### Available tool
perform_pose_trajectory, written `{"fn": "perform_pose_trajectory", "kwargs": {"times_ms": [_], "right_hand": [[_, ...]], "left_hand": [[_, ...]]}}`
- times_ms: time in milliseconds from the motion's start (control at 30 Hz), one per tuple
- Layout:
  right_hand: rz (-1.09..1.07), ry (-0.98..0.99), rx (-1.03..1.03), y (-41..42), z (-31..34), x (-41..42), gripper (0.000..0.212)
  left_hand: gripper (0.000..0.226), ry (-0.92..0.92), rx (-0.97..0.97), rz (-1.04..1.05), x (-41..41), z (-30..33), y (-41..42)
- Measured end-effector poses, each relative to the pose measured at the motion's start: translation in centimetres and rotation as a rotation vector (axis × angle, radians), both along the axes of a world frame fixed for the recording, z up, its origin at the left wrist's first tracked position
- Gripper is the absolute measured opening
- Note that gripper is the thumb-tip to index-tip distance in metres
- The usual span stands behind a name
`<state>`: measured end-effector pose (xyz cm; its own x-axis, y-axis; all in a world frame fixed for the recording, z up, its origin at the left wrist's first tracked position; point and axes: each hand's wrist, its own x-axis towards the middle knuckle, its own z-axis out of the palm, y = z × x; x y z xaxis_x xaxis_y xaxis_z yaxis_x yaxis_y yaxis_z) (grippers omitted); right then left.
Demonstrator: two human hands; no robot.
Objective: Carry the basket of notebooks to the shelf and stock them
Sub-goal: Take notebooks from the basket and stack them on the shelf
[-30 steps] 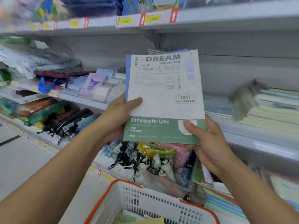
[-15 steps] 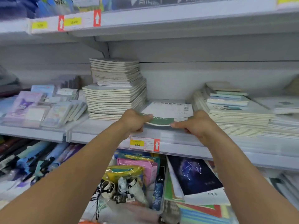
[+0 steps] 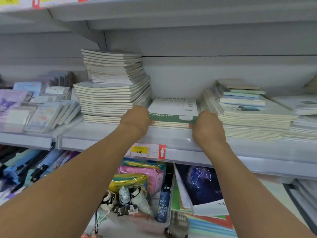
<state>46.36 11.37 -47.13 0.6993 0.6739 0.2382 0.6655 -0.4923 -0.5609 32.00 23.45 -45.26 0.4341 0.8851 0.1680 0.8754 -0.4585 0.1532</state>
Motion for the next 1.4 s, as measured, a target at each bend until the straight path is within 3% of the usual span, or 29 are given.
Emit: {"fn": "perform_pose_trajectory", "kwargs": {"times_ms": [167, 233, 300, 367, 400, 467, 533, 600, 667, 733, 833, 933, 1033, 1167, 1267, 1333, 1400], "right_hand": [[-0.044, -0.166, 0.005, -0.9, 0.1, -1.0, 0.004], [-0.039, -0.377, 0.150, -1.6, 0.9, -2.5, 0.013], [0.103, -0.521, 0.453, -2.1, 1.4, -5.5, 0.022], [0.407, -0.363, 0.703, -2.8, -0.4, -10.0, 0.027], [0.573, -0.238, 0.678, -3.1, -2.7, -12.4, 0.030], [0.875, -0.039, 0.240, -3.6, -9.8, -16.4, 0.029], [1.045, 0.083, -0.452, -4.4, -18.6, -19.0, 0.036], [0.963, 0.211, -0.878, -6.1, -26.2, -20.6, 0.060], [0.701, 0.411, -0.954, -7.9, -32.0, -21.5, 0.093], [0.452, 0.531, -0.881, -9.5, -36.2, -22.7, 0.105], [0.281, 0.477, -0.882, -10.9, -41.0, -23.9, 0.101], [0.114, 0.556, -0.822, -10.9, -43.5, -24.4, 0.108], [0.097, 0.786, -0.751, -10.0, -43.9, -23.9, 0.067], [0.304, 1.238, -0.485, -8.4, -38.7, -22.4, 0.029], [0.498, 1.331, -0.198, -6.5, -31.5, -21.2, 0.030], [0.499, 1.354, 0.030, -5.6, -27.6, -20.8, 0.031], [0.452, 1.516, 0.250, -5.5, -24.7, -20.9, 0.032]], "left_hand": [[0.047, -0.095, 0.041, 0.016, -1.3, -0.3, -0.4], [0.045, -0.200, 0.090, -0.034, -3.5, 0.0, -1.7], [0.041, -0.392, 0.188, -0.116, -7.1, -0.1, -4.0], [0.028, -0.532, 0.191, -0.184, -11.8, -1.6, -7.1], [0.023, -0.514, 0.133, -0.185, -14.2, -3.1, -8.4], [0.021, -0.322, -0.116, -0.145, -19.1, -7.1, -10.8], [0.027, -0.083, -0.346, -0.103, -23.6, -11.2, -12.7], [0.029, 0.085, -0.526, -0.049, -27.3, -13.8, -14.1], [0.041, 0.338, -0.647, -0.040, -29.5, -14.4, -14.5], [0.050, 0.508, -0.714, -0.041, -30.3, -13.9, -14.2], [0.056, 0.451, -0.654, -0.051, -30.0, -14.0, -13.7], [0.059, 0.518, -0.658, -0.133, -29.5, -15.3, -13.8], [0.060, 0.612, -0.775, -0.181, -29.2, -16.0, -14.3], [0.060, 0.649, -0.732, -0.127, -29.2, -16.1, -14.5], [0.075, 0.552, -0.868, 0.022, -29.5, -15.8, -14.6], [0.092, 0.467, -1.075, 0.140, -29.5, -15.2, -14.8], [0.114, 0.425, -1.163, 0.215, -29.6, -14.6, -15.0]]}}
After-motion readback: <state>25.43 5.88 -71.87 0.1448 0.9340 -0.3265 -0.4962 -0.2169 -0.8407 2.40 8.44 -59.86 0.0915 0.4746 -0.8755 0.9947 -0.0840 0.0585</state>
